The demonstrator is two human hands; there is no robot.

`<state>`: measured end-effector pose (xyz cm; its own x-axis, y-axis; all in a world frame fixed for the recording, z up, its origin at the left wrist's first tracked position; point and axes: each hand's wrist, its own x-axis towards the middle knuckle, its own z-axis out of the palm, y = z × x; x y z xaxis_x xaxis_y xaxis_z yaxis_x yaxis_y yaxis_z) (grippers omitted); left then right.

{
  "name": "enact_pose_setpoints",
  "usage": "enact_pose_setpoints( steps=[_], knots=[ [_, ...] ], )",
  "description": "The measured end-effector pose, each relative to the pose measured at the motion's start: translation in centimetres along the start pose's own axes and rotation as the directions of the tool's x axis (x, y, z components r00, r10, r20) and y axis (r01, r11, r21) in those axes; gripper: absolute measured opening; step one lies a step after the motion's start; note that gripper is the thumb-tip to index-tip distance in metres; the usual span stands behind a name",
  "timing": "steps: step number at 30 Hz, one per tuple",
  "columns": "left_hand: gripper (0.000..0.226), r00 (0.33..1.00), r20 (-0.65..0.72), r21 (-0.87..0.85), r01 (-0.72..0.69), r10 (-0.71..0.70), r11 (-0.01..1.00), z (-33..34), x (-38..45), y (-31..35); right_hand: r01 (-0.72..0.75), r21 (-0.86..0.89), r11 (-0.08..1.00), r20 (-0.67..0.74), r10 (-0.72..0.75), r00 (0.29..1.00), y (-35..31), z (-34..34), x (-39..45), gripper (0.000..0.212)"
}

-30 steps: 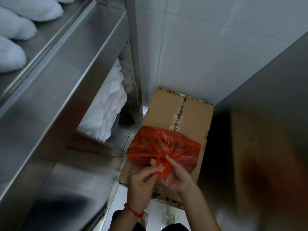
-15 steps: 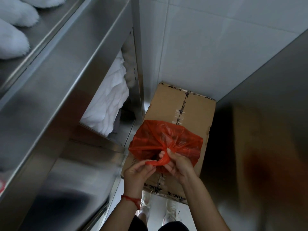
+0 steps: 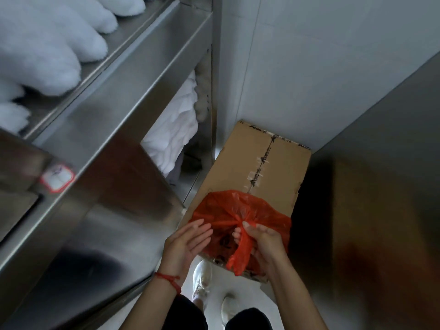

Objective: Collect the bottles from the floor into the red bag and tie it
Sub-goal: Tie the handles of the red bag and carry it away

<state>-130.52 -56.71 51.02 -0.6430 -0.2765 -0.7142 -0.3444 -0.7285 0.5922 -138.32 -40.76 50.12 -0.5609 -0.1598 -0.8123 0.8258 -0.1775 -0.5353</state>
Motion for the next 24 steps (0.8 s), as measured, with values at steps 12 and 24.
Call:
enact_pose_setpoints(
  steps=[12,24],
  knots=[
    [0.019,0.926,-0.207,0.123,-0.296,0.317,0.947,-6.2,-13.1,-6.8,0.049,-0.182,0.982,0.121,-0.027,0.992,4.4,-3.4,-9.5,0.011],
    [0.032,0.655,-0.222,0.907,-0.132,0.722,0.399,-14.3,-26.4,-12.6,0.082,-0.396,0.915,0.250,0.021,0.968,10.7,-3.9,-18.5,0.011]
  ],
)
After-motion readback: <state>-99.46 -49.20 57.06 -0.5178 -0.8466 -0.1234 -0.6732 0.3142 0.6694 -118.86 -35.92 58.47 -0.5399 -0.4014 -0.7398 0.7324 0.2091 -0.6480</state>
